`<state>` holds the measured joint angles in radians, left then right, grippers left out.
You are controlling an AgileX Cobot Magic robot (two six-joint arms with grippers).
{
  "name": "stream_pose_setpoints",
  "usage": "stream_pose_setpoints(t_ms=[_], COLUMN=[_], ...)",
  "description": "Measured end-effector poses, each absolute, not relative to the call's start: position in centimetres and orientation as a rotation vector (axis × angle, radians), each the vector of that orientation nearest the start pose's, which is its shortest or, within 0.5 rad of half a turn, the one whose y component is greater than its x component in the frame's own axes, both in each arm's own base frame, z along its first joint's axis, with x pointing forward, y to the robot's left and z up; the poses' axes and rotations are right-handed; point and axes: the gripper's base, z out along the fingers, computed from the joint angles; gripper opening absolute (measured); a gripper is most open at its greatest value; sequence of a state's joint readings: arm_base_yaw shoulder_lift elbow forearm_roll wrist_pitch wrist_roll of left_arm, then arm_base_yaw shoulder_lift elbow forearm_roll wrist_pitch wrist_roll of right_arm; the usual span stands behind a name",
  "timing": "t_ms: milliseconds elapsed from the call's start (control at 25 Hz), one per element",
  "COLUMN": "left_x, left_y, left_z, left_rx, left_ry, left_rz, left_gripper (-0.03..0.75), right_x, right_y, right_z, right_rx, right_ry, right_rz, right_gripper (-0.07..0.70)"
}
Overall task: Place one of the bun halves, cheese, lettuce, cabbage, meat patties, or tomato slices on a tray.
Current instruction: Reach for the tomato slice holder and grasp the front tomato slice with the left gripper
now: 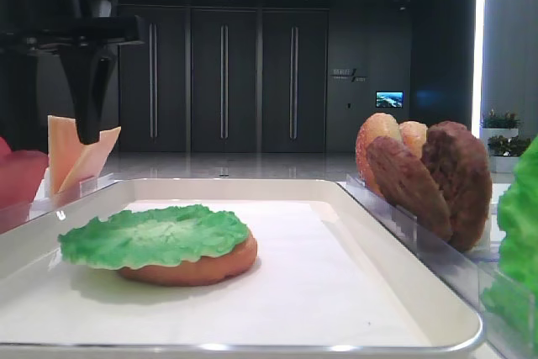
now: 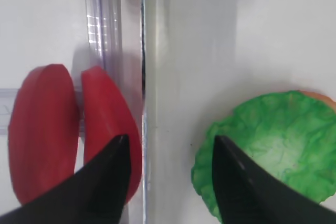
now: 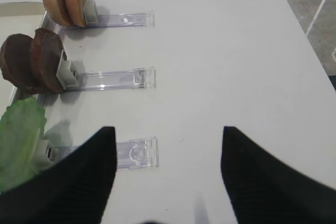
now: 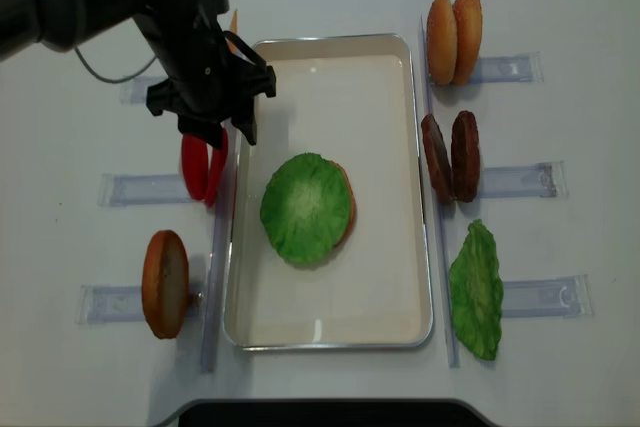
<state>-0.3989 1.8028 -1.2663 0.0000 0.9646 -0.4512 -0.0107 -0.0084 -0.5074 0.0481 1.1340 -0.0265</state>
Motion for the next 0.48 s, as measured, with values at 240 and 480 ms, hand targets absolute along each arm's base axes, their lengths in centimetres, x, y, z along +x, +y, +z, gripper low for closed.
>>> stream_pose_setpoints(t_ms=[240,480], left_x=[32.36,32.11], left_y=[-13.45,-13.13], left_z=[21.13,21.75], left_rx=[-0.061,-0.042], left_ry=[3.0,2.995], left_rz=[-0.062,-0.028], left_gripper=[0.399,0.399], right_x=[-1.02,-1.02], right_y=[0.41,0.41], right_z=[27.35,27.35], right_rx=[-0.021,-0.021], right_ry=[2.101,2.101], right_rz=[0.036,0.036], right_gripper=[0.419,0.419])
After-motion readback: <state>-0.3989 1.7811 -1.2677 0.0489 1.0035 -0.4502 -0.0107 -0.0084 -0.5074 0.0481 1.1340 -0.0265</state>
